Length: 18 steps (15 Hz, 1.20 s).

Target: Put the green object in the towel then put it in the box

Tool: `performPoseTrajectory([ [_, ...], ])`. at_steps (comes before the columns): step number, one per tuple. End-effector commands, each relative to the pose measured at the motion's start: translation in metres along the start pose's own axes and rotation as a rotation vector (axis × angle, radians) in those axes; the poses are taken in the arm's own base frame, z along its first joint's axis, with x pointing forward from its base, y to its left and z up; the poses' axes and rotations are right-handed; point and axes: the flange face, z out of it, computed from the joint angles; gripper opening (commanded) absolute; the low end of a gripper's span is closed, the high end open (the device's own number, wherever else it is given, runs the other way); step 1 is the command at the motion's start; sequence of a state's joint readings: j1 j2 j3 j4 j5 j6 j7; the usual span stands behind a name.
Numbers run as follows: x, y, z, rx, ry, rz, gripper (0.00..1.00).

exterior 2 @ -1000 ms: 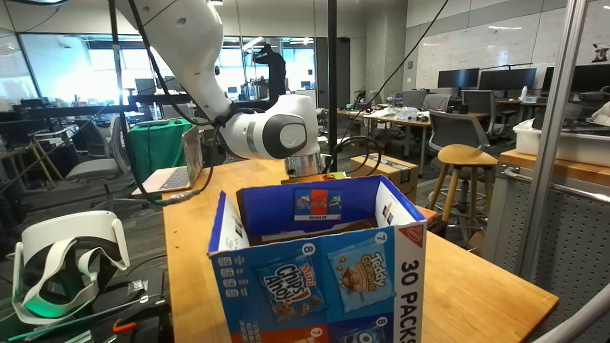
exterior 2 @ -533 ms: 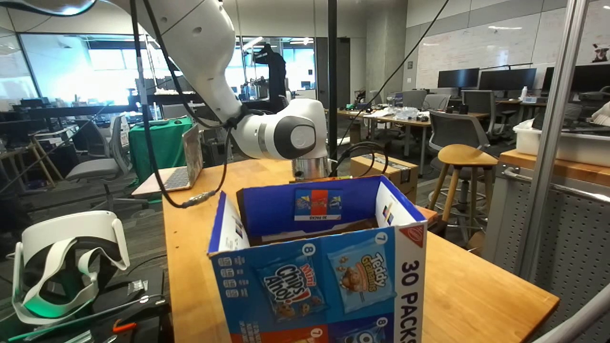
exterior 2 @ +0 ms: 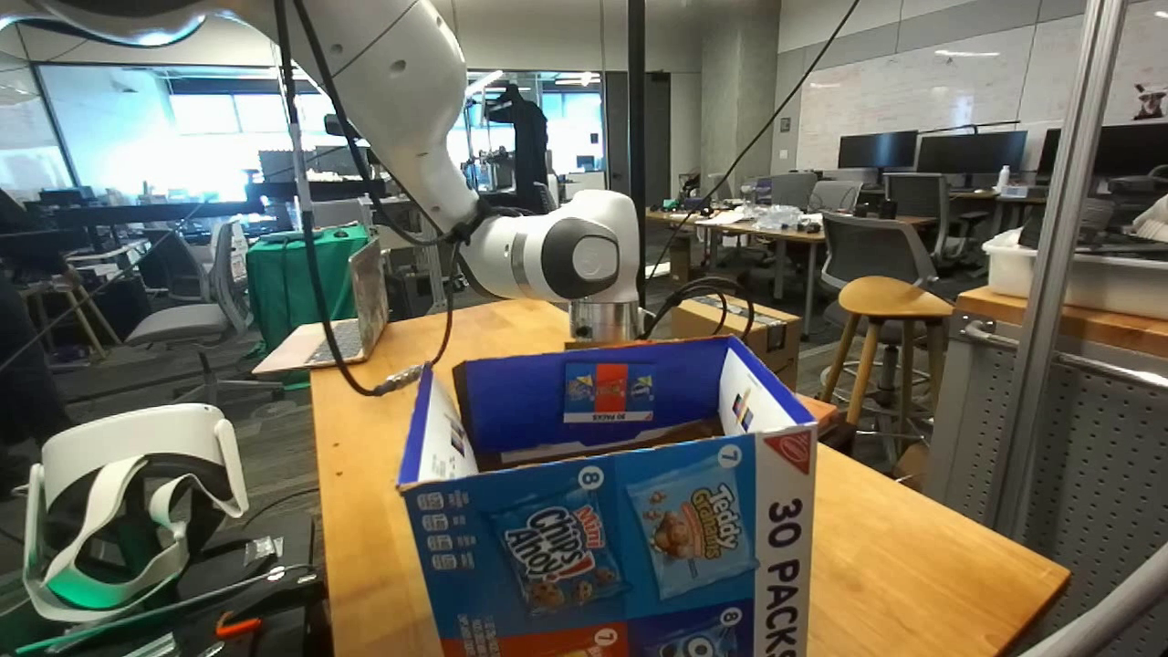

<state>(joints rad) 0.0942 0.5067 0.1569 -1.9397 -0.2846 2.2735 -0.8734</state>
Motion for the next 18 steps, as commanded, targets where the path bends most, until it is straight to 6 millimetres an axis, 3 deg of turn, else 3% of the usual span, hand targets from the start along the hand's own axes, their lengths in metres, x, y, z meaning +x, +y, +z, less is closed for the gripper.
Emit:
performPoseTrajectory([
  [1, -0.003, 0.009, 0.006, 0.071, 0.003, 0.016, 0.19],
  [3, -0.007, 0.009, 0.000, 0.085, 0.011, 0.039, 0.10],
  [11, -0.027, 0.006, -0.039, 0.091, 0.076, 0.126, 0.10],
  [18, -0.063, -0.001, -0.120, -0.010, 0.143, 0.198, 0.10],
])
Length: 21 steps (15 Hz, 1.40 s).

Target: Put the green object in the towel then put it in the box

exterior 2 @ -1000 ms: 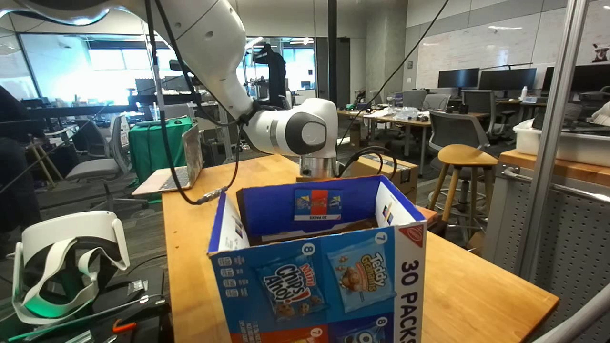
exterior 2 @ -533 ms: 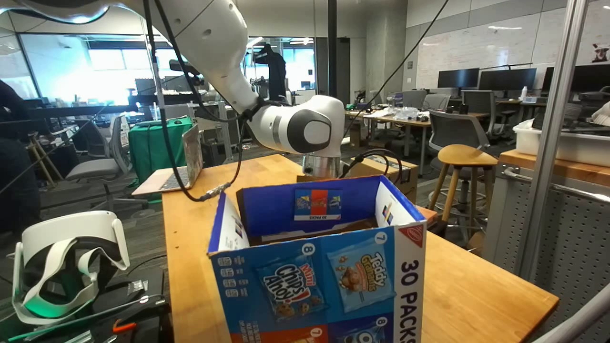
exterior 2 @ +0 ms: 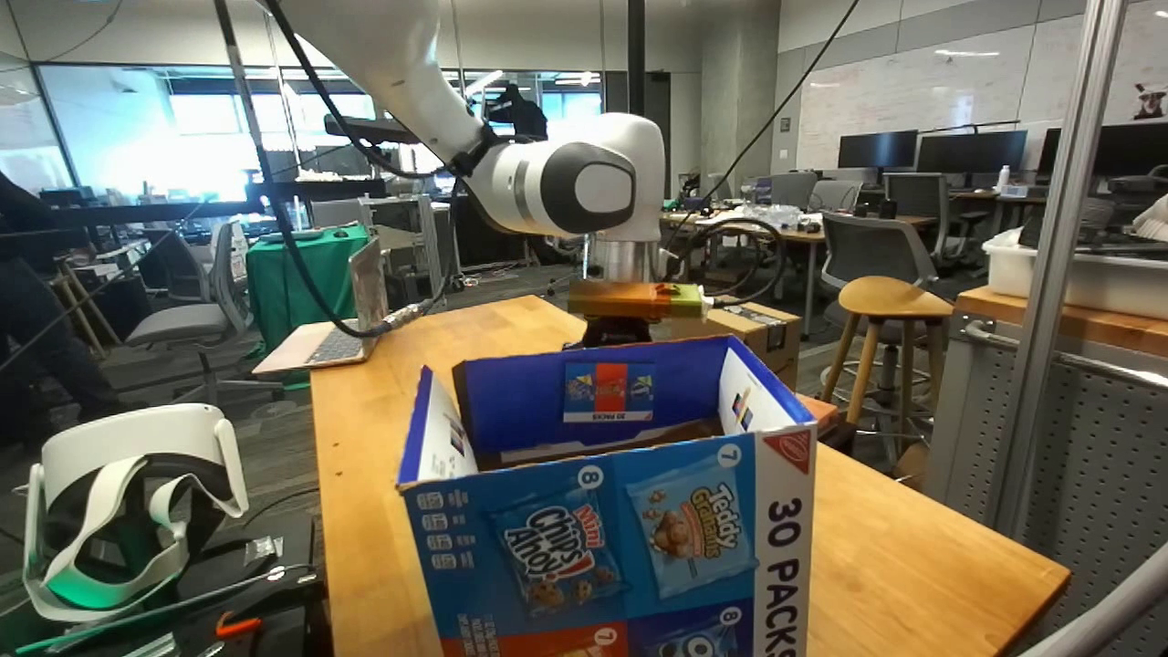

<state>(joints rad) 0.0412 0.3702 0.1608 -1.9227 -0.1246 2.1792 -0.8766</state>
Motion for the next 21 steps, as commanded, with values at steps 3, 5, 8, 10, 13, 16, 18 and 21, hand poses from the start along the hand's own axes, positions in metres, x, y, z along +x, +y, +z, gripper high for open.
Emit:
performPoseTrajectory([
  [3, -0.044, -0.017, -0.088, -0.086, 0.092, 0.079, 0.10],
  [5, -0.062, -0.023, -0.113, -0.119, 0.122, 0.112, 0.10],
  [8, -0.096, -0.031, -0.144, -0.158, 0.177, 0.180, 0.10],
  [10, -0.125, -0.036, -0.164, -0.185, 0.218, 0.227, 0.10],
  [13, -0.169, -0.042, -0.193, -0.233, 0.278, 0.301, 0.10],
  [16, -0.216, -0.046, -0.225, -0.303, 0.320, 0.367, 0.10],
  [18, -0.238, -0.050, -0.234, -0.341, 0.324, 0.383, 0.10],
  [21, -0.248, -0.059, -0.227, -0.353, 0.307, 0.381, 0.10],
])
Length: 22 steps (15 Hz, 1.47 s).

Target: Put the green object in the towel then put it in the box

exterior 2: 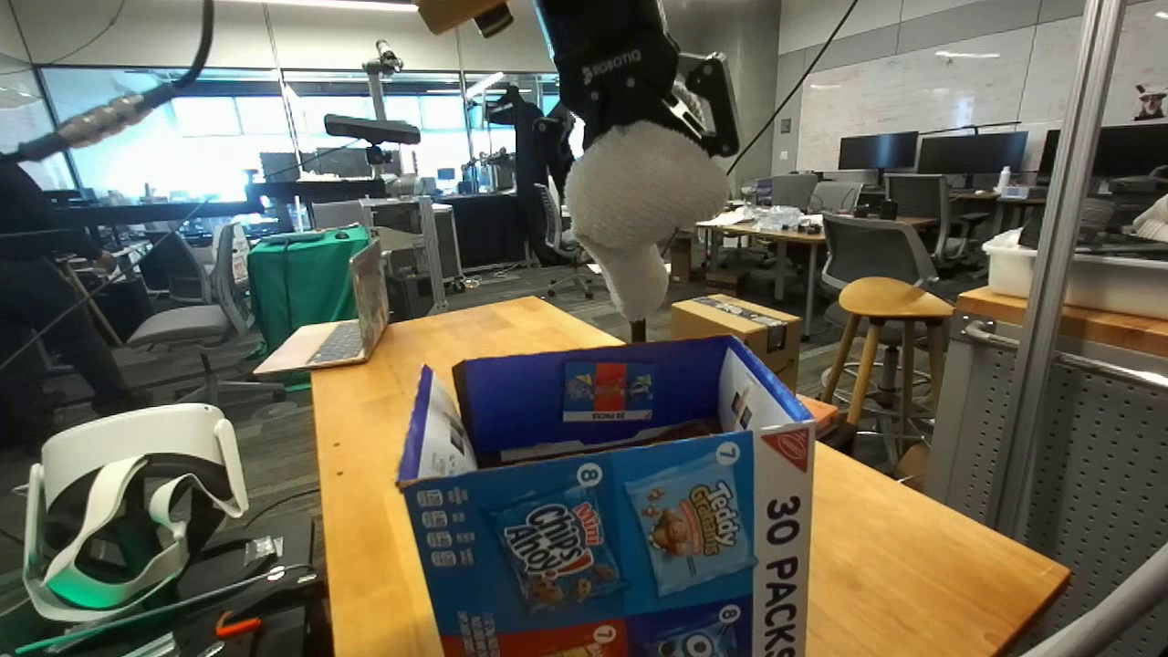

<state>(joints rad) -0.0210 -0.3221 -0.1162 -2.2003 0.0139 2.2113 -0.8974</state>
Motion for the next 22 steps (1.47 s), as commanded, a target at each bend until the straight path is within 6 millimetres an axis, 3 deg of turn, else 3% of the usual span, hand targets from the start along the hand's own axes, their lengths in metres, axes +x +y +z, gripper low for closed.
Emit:
performPoseTrajectory([
  [1, -0.015, -0.017, 0.005, -0.032, -0.004, -0.029, 0.10],
  [10, -0.018, -0.071, 0.103, -0.006, -0.195, -0.241, 0.10],
  [15, -0.006, -0.079, 0.142, 0.038, -0.229, -0.338, 0.10],
  [18, -0.005, -0.069, 0.150, 0.035, -0.234, -0.351, 0.10],
  [22, -0.009, -0.039, 0.128, -0.018, -0.206, -0.331, 0.09],
])
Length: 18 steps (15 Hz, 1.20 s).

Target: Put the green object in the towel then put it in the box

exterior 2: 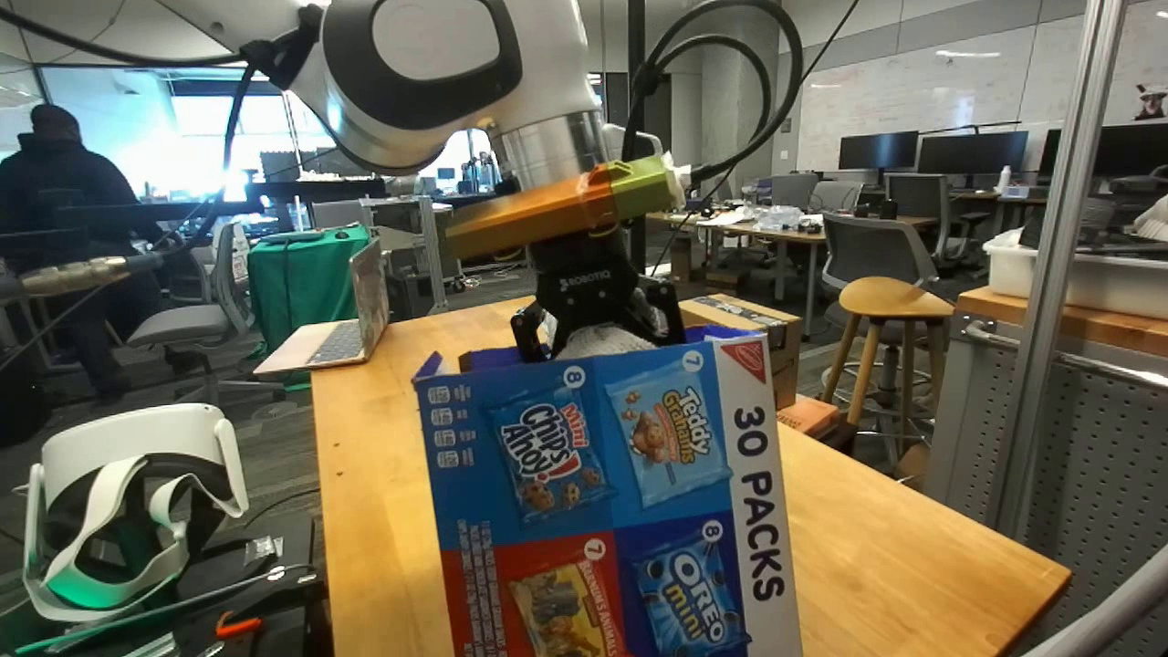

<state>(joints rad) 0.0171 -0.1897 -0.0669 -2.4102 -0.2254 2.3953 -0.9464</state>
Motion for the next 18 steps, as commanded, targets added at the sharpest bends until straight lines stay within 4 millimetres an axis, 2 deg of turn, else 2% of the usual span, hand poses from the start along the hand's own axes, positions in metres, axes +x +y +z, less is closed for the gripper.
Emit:
performPoseTrajectory([
  [1, -0.021, 0.030, -0.015, -0.068, 0.006, 0.002, 0.07],
  [3, -0.032, 0.040, -0.024, -0.096, 0.009, 0.013, 0.09],
  [5, -0.039, 0.045, -0.023, -0.114, -0.002, 0.005, 0.09],
  [12, -0.035, 0.023, 0.019, -0.041, -0.068, -0.091, 0.09],
  [18, -0.021, 0.008, 0.038, -0.005, -0.071, -0.156, 0.09],
])
